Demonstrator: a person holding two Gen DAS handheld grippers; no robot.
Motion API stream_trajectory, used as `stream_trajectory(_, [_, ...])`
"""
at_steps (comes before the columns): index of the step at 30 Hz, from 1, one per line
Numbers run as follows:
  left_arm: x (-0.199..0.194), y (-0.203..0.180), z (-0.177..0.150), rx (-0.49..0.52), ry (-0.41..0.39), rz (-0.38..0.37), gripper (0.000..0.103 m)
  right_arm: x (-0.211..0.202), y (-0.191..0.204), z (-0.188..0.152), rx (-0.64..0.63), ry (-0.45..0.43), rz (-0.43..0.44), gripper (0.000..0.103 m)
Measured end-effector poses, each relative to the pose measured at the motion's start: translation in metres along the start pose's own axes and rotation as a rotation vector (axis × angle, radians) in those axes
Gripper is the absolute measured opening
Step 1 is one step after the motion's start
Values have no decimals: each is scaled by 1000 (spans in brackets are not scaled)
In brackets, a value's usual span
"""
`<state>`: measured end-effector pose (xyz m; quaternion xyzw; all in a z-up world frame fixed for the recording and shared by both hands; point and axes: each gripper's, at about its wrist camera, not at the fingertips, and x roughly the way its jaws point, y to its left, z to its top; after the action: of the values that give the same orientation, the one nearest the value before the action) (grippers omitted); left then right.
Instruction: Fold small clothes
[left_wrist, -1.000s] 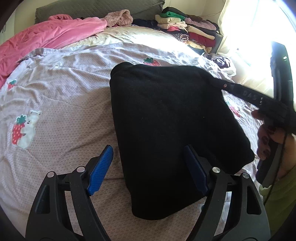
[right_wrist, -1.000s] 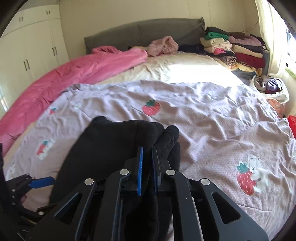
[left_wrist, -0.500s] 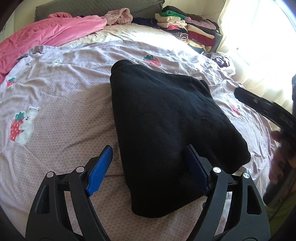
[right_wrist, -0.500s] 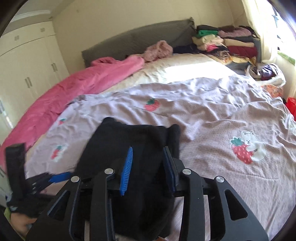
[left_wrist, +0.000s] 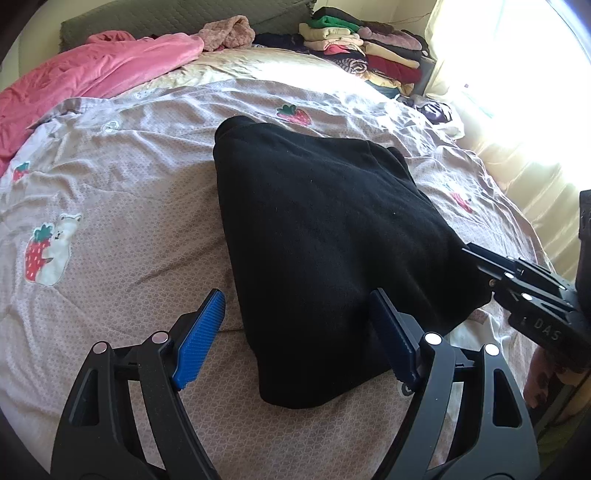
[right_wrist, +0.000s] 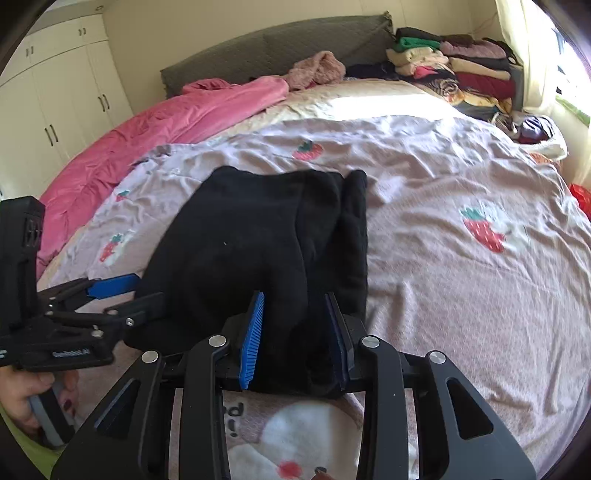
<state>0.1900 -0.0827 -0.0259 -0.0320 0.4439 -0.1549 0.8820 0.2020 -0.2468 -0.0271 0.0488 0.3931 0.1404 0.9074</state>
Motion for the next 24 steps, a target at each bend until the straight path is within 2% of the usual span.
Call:
stream_trajectory(7, [7, 7, -6, -8, 22, -26, 77, 11, -11, -13, 48, 27, -31, 32])
stream_trajectory(13, [8, 12, -7, -26, 23, -53, 82, 14, -11, -13, 67, 35, -54, 36])
stream_trajectory(19, [5, 19, -8, -36, 19, -72, 84, 5, -5, -11, 56, 24, -72, 47])
stream_trajectory(20, [5, 19, -7, -34, 21, -69, 85, 4, -4, -10, 56, 22, -75, 52])
stream_trajectory(21, [4, 20, -7, -38, 24, -72, 86, 2, -3, -10, 55, 16, -85, 62])
stream_trajectory(24, [1, 23, -6, -47, 20, -77, 87, -3, -3, -9, 54, 3, -118, 68])
